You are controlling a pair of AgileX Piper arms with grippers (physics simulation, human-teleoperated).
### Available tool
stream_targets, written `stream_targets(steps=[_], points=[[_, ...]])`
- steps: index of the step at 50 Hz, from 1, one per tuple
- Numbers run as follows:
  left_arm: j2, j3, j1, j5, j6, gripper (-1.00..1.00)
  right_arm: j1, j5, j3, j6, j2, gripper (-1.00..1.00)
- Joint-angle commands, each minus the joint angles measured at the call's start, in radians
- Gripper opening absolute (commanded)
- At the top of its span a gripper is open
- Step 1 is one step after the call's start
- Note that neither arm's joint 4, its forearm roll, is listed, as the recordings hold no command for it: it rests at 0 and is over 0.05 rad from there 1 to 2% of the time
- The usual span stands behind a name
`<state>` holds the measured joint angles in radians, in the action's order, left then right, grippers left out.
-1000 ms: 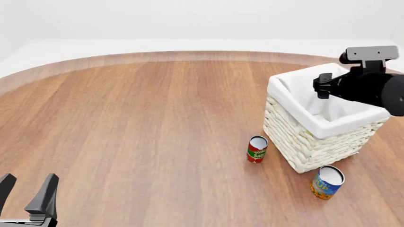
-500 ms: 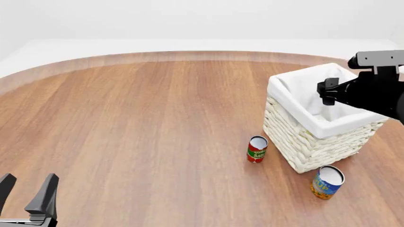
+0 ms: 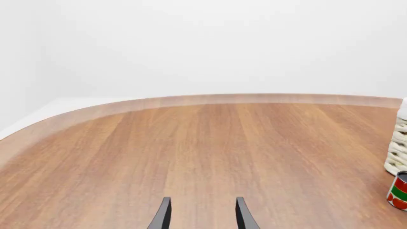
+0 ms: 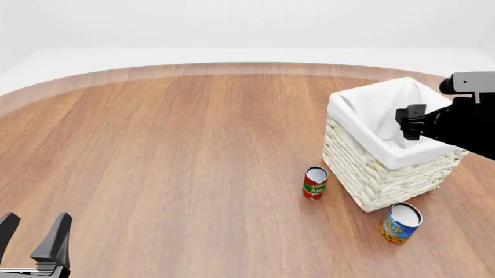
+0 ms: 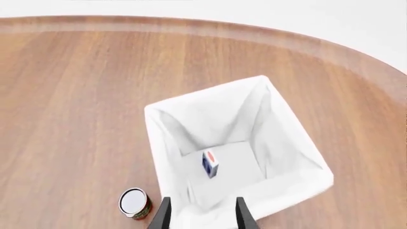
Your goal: Pick up the alphabet soup and the cream cheese box, and put them in the basket.
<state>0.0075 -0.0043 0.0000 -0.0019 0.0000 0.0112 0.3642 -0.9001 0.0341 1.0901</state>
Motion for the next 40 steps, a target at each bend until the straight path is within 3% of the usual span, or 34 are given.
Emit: stream_targets(steps=[1,40], points=[[0.0,0.0,0.0,0.0,0.0,1.0,0.001,0.014,0.022,-0.007,-0.044,1.0],[0.0,0.0,0.0,0.0,0.0,1.0,0.013,-0.002,0.155,-0.025,-0.141,1.0]])
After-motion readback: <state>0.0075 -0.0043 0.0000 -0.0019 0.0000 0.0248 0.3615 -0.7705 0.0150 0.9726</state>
